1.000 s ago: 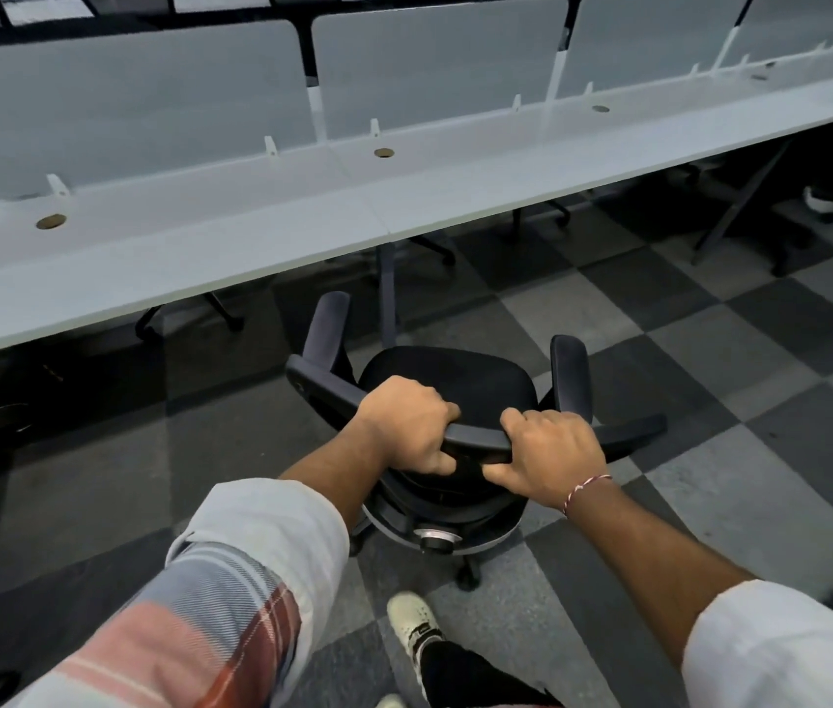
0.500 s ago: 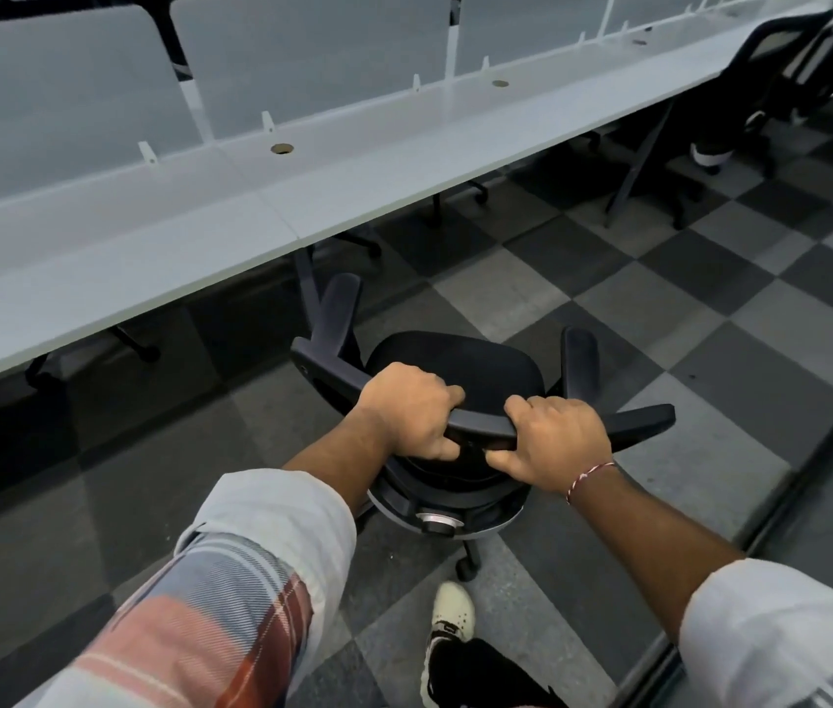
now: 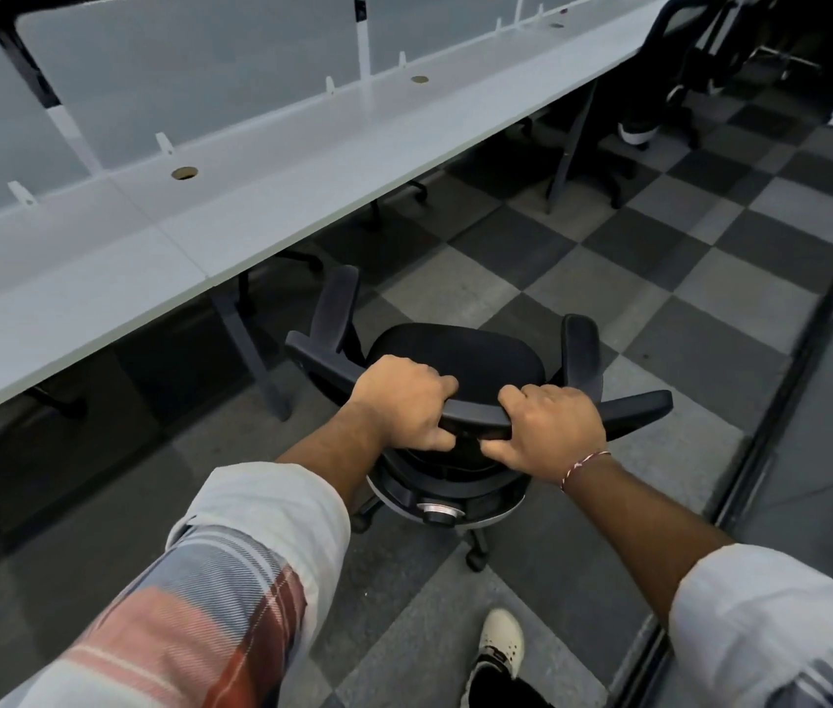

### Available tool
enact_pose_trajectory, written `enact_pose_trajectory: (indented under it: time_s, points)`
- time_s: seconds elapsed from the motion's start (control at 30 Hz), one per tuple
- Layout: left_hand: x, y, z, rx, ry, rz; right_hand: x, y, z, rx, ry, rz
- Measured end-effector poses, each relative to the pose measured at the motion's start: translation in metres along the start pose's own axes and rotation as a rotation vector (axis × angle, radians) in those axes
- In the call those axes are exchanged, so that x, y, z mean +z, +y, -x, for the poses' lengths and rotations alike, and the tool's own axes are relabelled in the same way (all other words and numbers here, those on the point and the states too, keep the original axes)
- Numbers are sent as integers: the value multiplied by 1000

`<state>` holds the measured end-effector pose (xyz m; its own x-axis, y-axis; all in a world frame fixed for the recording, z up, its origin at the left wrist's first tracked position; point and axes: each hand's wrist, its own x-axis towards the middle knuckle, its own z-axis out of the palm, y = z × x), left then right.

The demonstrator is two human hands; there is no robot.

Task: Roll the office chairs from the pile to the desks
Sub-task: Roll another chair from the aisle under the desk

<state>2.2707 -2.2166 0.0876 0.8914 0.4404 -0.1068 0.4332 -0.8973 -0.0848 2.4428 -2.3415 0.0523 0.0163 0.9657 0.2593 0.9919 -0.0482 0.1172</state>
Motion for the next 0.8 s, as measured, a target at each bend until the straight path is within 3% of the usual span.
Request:
enact_pose_trajectory:
  time_s: [0.6, 0.8]
  points:
    - [-24, 20, -250, 0, -7, -5, 46, 219, -84, 58, -22, 25]
    - [-36, 10, -324, 101, -66, 62, 57, 298, -106, 59, -36, 42]
